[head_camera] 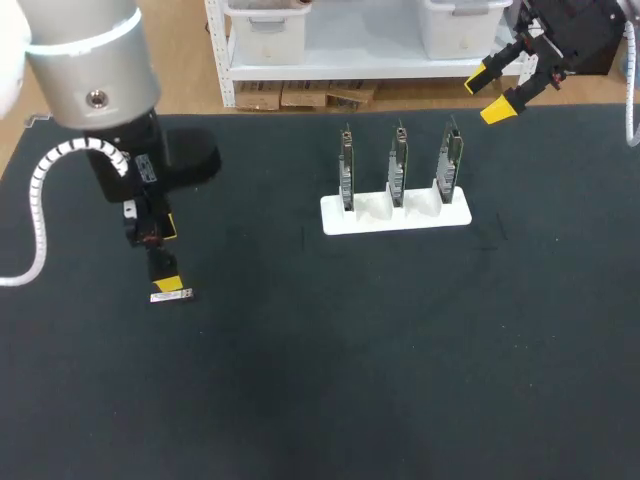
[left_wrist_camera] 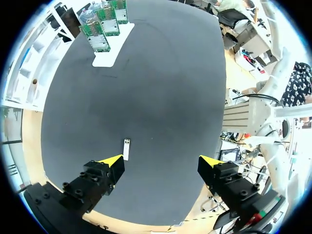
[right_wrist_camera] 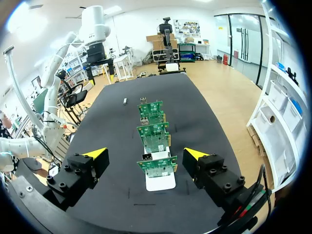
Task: Pick up the optical module with the left hand, and insert it into the network port with the right hand.
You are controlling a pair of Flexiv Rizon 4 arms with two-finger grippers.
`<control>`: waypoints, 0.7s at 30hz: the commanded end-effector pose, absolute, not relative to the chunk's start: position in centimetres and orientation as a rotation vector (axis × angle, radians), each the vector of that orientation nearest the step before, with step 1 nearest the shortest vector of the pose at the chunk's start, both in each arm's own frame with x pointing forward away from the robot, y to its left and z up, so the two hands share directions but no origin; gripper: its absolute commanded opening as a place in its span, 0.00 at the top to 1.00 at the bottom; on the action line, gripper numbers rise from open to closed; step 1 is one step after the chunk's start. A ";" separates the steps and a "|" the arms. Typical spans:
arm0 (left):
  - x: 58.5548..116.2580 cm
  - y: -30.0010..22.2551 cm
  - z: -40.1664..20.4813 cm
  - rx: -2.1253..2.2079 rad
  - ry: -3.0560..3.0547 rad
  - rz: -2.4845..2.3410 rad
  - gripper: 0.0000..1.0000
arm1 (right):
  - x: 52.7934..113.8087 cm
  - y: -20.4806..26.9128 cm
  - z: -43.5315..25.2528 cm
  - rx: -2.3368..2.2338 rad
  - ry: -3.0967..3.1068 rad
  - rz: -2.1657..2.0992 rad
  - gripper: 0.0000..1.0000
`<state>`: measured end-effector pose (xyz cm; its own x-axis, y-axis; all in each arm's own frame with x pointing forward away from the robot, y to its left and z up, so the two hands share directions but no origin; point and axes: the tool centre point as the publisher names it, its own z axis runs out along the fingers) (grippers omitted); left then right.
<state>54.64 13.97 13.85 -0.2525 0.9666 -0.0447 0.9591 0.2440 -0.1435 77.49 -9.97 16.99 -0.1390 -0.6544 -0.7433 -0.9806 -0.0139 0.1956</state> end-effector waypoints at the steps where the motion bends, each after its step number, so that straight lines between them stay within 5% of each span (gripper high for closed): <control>1: 54.8 14.0 13.9 -1.888 -2.430 0.221 0.00 | 77.2 -10.0 17.0 -1.692 1.829 0.981 0.00; 21: 53.5 13.6 7.0 -2.076 -2.344 -0.117 0.00 | 77.2 -10.0 17.0 -1.692 1.829 0.981 0.00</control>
